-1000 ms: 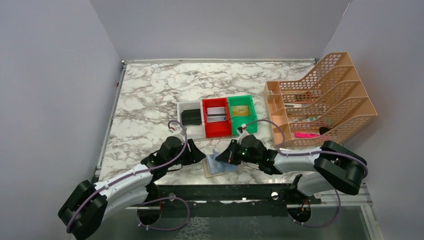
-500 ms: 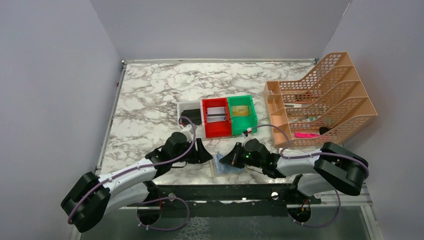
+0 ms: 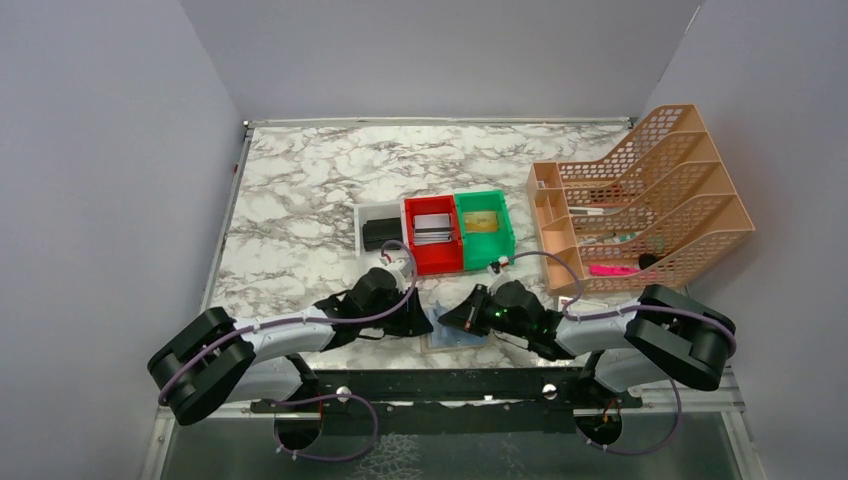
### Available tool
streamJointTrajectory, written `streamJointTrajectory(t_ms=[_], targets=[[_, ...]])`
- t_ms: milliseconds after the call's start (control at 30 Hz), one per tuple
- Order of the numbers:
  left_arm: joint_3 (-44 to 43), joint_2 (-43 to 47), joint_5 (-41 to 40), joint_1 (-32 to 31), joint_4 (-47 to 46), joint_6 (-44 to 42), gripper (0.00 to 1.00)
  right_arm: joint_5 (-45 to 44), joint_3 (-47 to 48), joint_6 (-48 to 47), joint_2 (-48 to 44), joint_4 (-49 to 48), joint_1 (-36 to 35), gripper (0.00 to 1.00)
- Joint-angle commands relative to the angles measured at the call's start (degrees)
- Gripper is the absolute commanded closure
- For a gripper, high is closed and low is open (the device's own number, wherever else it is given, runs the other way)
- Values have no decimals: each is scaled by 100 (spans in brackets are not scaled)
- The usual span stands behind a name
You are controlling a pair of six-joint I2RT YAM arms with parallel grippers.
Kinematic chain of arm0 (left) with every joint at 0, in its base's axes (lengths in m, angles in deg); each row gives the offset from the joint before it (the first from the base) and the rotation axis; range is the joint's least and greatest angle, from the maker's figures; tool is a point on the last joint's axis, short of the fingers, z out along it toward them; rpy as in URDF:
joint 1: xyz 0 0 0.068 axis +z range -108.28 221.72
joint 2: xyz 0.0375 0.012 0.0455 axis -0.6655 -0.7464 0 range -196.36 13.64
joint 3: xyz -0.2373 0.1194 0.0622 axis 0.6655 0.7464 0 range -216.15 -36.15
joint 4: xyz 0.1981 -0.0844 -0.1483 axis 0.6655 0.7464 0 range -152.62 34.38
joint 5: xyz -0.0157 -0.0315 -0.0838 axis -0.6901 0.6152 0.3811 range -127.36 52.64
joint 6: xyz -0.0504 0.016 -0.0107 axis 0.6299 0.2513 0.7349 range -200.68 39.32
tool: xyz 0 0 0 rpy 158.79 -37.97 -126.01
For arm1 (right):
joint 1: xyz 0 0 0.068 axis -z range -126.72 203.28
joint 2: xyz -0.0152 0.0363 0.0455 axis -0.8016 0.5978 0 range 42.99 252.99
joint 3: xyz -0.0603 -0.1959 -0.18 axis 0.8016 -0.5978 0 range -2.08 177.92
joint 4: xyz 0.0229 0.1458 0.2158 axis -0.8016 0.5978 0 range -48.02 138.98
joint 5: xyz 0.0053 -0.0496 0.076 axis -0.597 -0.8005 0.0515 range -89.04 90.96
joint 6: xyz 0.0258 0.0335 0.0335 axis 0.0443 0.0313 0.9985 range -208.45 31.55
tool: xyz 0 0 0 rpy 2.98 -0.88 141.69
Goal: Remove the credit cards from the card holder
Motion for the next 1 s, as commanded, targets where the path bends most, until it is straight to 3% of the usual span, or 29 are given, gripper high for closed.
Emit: streamJointTrajectory(t_ms=[0, 167, 267, 567, 733, 967], targets=[[-173, -252, 18, -128, -480, 8, 57, 75, -68, 98, 75, -501, -34, 99], [-333, -454, -22, -252, -510, -18, 62, 103, -60, 96, 94, -525, -33, 99], [-342, -419, -227, -267, -418, 37, 53, 85, -60, 81, 63, -458, -36, 99], [-461, -209, -684, -321, 99, 47, 49, -10, -40, 11, -132, -175, -34, 99], [-594, 62, -1257, -447, 527, 84, 37, -90, -20, -6, -194, 52, -37, 99], [-644, 240, -1334, -514, 673, 55, 40, -67, -16, -18, -166, -8, -33, 99]])
